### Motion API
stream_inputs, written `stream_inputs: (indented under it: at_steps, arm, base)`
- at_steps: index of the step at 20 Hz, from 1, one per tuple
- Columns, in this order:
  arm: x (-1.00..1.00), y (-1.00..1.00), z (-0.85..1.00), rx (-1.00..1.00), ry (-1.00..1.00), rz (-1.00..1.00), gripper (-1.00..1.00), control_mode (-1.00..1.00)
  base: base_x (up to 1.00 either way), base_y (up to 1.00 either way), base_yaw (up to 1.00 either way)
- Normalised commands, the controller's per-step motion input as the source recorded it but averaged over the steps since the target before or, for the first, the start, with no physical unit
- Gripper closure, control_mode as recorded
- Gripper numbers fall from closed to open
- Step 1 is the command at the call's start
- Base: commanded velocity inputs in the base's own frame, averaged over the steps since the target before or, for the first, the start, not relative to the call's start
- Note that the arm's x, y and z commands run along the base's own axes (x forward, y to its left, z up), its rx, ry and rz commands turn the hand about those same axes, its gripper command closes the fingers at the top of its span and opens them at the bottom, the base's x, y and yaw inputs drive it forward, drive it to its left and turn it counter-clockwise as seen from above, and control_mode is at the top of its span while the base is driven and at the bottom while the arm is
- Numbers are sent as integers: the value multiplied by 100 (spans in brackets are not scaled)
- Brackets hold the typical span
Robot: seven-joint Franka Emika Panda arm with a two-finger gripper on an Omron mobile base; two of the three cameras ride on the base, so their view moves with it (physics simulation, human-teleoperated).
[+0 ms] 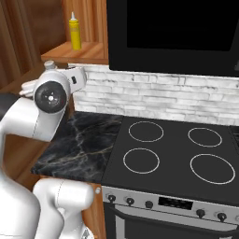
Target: Move the mustard and shaker from the cabinet to the dining counter.
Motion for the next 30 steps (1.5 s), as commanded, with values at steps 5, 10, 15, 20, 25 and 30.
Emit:
stream_inputs:
  at_steps: [5,10,15,20,25,30]
  arm:
    - [-37,0,-6,0,0,-1,100,-100]
    - [-9,0,-2,0,1,0,100,100]
    - [0,0,0,0,0,0,100,100]
    - [0,0,0,0,0,0,100,100]
    - [0,0,0,0,0,0,100,100]
    - [0,0,0,0,0,0,100,100]
  base:
    - [0,0,0]
    - [-13,0,0]
    - [-75,-1,6]
    - [-100,-9,33]
    - [-82,-2,62]
    - [-9,-1,100]
